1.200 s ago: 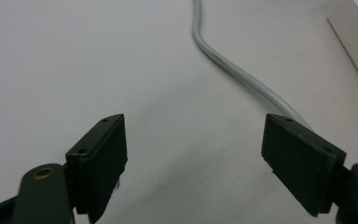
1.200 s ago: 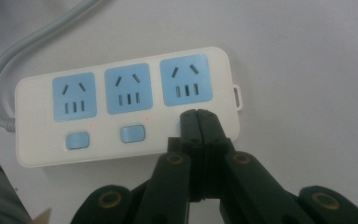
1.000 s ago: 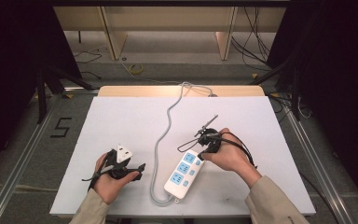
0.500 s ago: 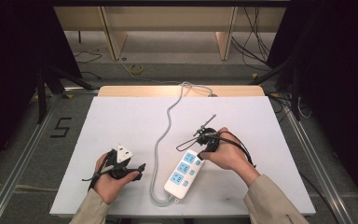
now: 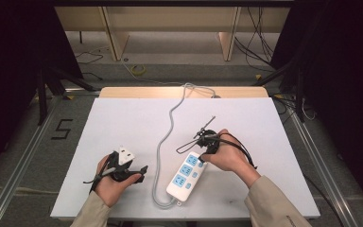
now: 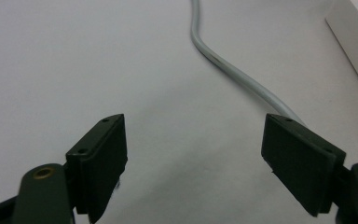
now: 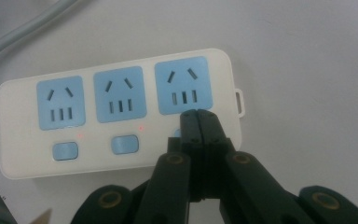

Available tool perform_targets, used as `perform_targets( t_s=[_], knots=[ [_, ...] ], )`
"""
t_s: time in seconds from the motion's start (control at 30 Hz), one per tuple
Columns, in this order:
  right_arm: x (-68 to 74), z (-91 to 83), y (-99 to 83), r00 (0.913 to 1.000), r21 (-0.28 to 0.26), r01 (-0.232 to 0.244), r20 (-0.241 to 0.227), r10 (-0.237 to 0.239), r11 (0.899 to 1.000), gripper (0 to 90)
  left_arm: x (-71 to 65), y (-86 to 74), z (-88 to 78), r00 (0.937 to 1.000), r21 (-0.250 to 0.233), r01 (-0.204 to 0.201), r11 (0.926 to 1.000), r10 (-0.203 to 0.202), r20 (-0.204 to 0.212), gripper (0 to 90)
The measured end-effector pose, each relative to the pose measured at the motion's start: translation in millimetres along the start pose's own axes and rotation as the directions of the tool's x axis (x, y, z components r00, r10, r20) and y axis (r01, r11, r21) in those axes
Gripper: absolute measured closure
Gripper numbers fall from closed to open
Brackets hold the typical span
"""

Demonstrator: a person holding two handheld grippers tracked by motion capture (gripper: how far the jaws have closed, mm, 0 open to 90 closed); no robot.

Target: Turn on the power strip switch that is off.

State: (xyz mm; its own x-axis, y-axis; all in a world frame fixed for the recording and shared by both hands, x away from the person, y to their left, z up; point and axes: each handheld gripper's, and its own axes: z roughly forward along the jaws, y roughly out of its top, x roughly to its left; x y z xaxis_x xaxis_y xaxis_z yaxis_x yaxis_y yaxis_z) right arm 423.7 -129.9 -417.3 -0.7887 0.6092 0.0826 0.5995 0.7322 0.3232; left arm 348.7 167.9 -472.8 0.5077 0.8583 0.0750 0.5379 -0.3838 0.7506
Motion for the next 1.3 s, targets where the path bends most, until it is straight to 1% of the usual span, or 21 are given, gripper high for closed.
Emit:
perform_targets(
  t_s=[0.5, 0.53, 0.57, 0.73, 0.97, 1.3],
  knots=[
    [0.5, 4.6, 2.3, 1.0, 0.021, -0.001, -0.002, 0.001, 1.0, 90.0, -0.6, 0.2, 0.1, 1.0, 0.0, -0.001, 1.0, 0.001, 0.0, 22.2],
    [0.0, 4.9, 2.5, 1.0, 0.022, 0.007, 0.0, -0.007, 1.0, 90.0, -0.5, 0.1, 0.3, 1.0, 0.001, 0.0, 1.0, 0.0, 0.0, 22.1],
    [0.6, 4.9, 2.9, 1.0, 0.027, 0.001, 0.0, -0.001, 1.0, 90.0, -0.5, 0.1, 0.3, 1.0, 0.001, 0.0, 1.0, 0.0, 0.0, 22.1],
    [1.8, 6.7, 5.0, 0.9999, 0.032, 0.014, 0.0, -0.014, 0.999, 90.0, -0.4, 0.1, 0.3, 1.0, 0.0, 0.0, 1.0, 0.0, 0.001, 22.1],
    [3.4, 9.6, 6.5, 0.9999, 0.051, 0.01, -0.003, -0.01, 0.999, 90.0, -0.2, 0.1, 0.1, 1.0, 0.0, 0.0, 1.0, 0.0, 0.0, 22.1],
    [2.9, 11.8, 7.5, 0.9998, 0.058, 0.019, -0.004, -0.019, 0.998, 90.0, -0.2, 0.2, 0.1, 1.0, 0.0, 0.0, 1.0, 0.0, 0.0, 22.1]
  ],
)
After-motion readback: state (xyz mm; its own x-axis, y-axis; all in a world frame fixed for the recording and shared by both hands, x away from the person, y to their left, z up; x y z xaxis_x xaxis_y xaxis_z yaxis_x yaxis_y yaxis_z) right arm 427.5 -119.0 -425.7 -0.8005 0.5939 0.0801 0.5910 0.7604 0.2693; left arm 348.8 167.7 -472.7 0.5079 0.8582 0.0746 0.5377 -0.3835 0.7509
